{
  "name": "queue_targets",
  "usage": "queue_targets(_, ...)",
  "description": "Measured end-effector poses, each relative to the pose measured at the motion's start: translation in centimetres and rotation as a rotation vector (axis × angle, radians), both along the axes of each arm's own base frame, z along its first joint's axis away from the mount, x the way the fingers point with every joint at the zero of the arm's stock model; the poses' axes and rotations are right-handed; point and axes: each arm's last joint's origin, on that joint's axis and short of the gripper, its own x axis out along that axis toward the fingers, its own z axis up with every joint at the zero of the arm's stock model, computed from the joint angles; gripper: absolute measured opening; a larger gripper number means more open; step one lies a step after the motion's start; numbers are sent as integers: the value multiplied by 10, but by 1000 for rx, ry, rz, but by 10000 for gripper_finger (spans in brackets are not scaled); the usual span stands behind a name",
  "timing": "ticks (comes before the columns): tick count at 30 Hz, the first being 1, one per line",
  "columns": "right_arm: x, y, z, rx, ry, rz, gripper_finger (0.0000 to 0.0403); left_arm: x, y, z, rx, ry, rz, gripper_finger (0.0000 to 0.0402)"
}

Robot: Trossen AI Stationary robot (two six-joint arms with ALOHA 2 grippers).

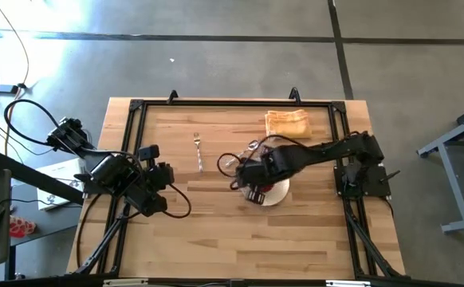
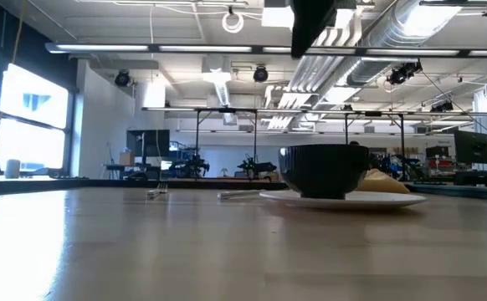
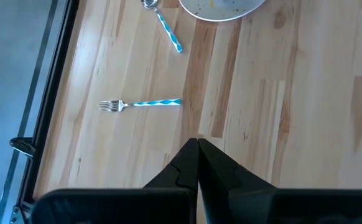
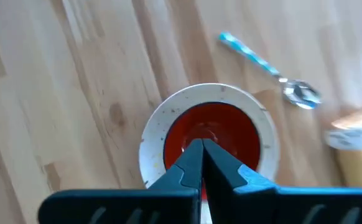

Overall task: Set table place
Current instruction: Adjust the black bowl on the white plate

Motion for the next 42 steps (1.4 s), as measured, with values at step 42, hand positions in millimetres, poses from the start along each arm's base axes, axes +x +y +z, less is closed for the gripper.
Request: queue_targets(42,-61,-62,-108,159,145,-124,0,0,1,1,10,-39,51,0)
